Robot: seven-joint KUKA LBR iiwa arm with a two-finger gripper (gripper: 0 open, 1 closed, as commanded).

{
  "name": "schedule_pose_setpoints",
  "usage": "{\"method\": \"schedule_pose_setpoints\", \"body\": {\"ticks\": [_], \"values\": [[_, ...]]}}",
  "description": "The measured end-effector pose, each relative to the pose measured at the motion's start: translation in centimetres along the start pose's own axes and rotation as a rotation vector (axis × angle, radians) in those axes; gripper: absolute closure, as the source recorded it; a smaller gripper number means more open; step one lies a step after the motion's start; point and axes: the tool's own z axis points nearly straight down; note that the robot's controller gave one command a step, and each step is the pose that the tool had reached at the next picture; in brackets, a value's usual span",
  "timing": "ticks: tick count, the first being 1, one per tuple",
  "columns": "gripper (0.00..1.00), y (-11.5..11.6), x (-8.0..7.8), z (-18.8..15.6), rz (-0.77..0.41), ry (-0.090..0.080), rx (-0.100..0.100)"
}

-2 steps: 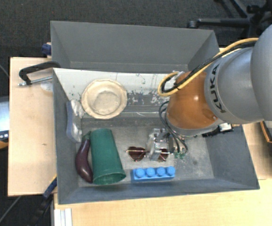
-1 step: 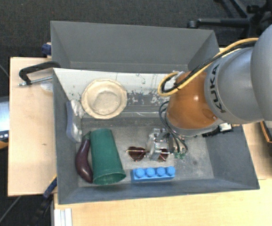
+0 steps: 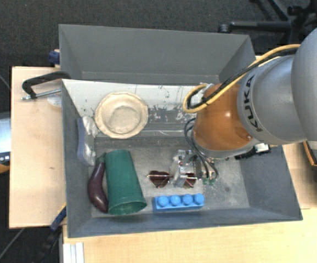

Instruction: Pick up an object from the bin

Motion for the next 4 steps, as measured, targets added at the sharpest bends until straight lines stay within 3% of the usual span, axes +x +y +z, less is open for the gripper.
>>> {"method": "schedule_pose_setpoints", "body": {"ticks": [2, 4], "values": [[1.00, 1.9, 0.3, -0.8, -0.055, -0.003, -0.001], [1.00, 2.4, 0.7, -0.3, -0.007, -0.005, -0.003]]}}
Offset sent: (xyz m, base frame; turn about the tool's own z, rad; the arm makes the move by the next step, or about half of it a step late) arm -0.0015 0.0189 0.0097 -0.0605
